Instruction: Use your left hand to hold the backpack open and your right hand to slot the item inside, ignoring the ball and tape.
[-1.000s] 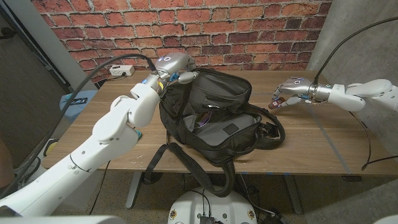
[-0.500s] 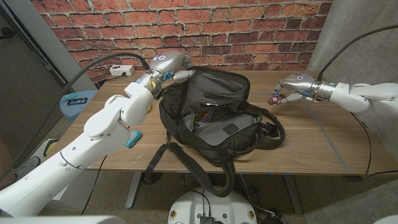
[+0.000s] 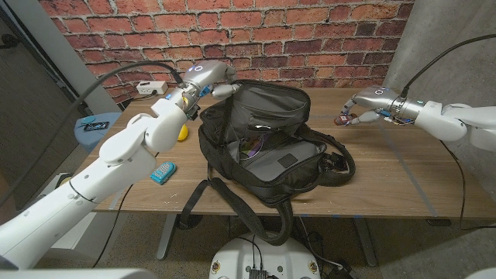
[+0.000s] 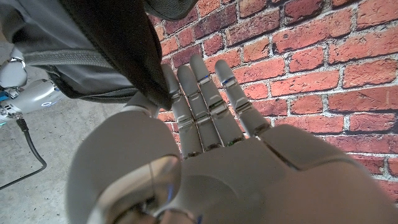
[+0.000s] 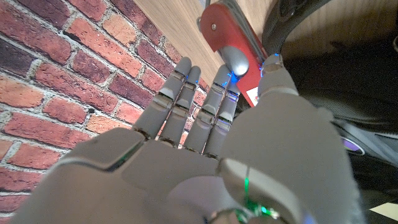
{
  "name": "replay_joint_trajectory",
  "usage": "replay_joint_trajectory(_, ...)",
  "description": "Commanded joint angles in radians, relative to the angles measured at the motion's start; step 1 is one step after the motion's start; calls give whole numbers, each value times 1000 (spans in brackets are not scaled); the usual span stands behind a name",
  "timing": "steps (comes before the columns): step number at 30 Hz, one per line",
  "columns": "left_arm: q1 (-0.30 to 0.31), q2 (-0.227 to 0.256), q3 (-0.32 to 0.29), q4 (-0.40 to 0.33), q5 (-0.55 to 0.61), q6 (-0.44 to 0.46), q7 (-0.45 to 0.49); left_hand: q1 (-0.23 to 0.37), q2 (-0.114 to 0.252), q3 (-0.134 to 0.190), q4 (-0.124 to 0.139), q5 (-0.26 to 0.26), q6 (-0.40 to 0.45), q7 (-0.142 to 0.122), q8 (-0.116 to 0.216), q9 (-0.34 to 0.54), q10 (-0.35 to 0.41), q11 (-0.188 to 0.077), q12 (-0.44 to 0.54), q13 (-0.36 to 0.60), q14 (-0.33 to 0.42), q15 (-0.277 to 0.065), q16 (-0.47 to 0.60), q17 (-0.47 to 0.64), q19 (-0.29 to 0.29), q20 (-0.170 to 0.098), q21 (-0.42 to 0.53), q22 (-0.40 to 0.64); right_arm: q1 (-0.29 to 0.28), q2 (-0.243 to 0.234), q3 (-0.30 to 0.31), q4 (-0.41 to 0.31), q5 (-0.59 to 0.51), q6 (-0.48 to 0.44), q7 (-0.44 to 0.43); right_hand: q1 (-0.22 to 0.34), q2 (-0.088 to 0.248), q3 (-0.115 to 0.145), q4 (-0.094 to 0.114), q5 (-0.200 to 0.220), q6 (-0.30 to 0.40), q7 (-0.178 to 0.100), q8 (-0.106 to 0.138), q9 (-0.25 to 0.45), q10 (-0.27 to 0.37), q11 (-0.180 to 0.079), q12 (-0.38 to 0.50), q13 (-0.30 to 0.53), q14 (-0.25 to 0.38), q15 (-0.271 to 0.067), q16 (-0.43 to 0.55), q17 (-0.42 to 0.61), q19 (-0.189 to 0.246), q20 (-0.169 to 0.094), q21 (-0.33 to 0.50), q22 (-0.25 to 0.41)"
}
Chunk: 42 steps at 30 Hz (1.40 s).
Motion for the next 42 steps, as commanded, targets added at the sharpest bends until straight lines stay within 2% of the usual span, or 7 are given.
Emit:
replay_joint_trajectory(1,-22,23,-6,44,-69,-79,33,8,2,7,2,6,-8,-1,8,3,-3,3,7,1,13,-3,-2,1,-6,-3,11,2,-198,-46,185,-162,135,-81,67,48,55,-6,2,-3,89,-79,3,16,3,1,-3,4,12,-167,-1,3,2,-104,-2,3)
replay_joint_trajectory(11,-50,40,-8,93,-94,-136,48,6,3,6,3,5,-9,-2,9,1,-1,0,6,-3,11,-3,-3,3,-9,-3,16,1,-304,-63,276,-240,238,-156,102,49,58,-11,3,-4,90,-79,2,16,6,4,-4,5,15,-167,-3,5,-3,-102,-4,3)
replay_joint_trajectory(21,-77,47,-4,142,-116,-190,60,6,3,6,3,5,-9,-2,11,1,-5,2,8,1,10,-3,-5,4,-11,-3,21,0,-437,-101,378,-317,284,-236,88,51,60,-16,3,-6,89,-78,1,16,6,5,-6,6,16,-167,-7,6,-6,-102,-5,3)
replay_joint_trajectory(30,-103,51,-1,184,-130,-242,71,8,3,6,2,4,-10,-2,13,2,-5,4,9,0,13,-3,-5,4,-13,-4,26,-1,-626,-129,532,-401,302,-315,63,51,62,-20,4,-6,89,-76,1,16,5,4,-8,8,16,-167,-10,6,-8,-101,-5,3)
replay_joint_trajectory(33,-108,54,-1,195,-137,-258,73,7,2,6,3,4,-10,-2,14,1,-6,3,7,-3,12,-4,-6,4,-14,-4,28,-1,-698,-114,606,-427,293,-332,72,52,62,-20,4,-7,88,-76,0,16,7,5,-7,8,16,-167,-11,6,-7,-102,-5,3)
replay_joint_trajectory(37,-110,56,-3,209,-146,-280,78,6,4,5,4,4,-11,-2,13,-1,-6,2,8,-3,11,-2,-6,6,-15,-3,30,-2,-776,-61,700,-472,265,-355,112,53,64,-21,4,-7,87,-76,0,16,6,4,-8,9,17,-167,-11,7,-9,-102,-5,3)
replay_joint_trajectory(42,-112,56,-3,223,-155,-304,84,7,3,6,2,4,-12,-1,13,-2,-6,2,8,-4,12,-3,-7,5,-15,-4,32,-2,-815,19,764,-525,223,-368,166,54,64,-23,3,-7,86,-76,-1,16,4,3,-10,9,17,-167,-12,8,-9,-102,-5,3)
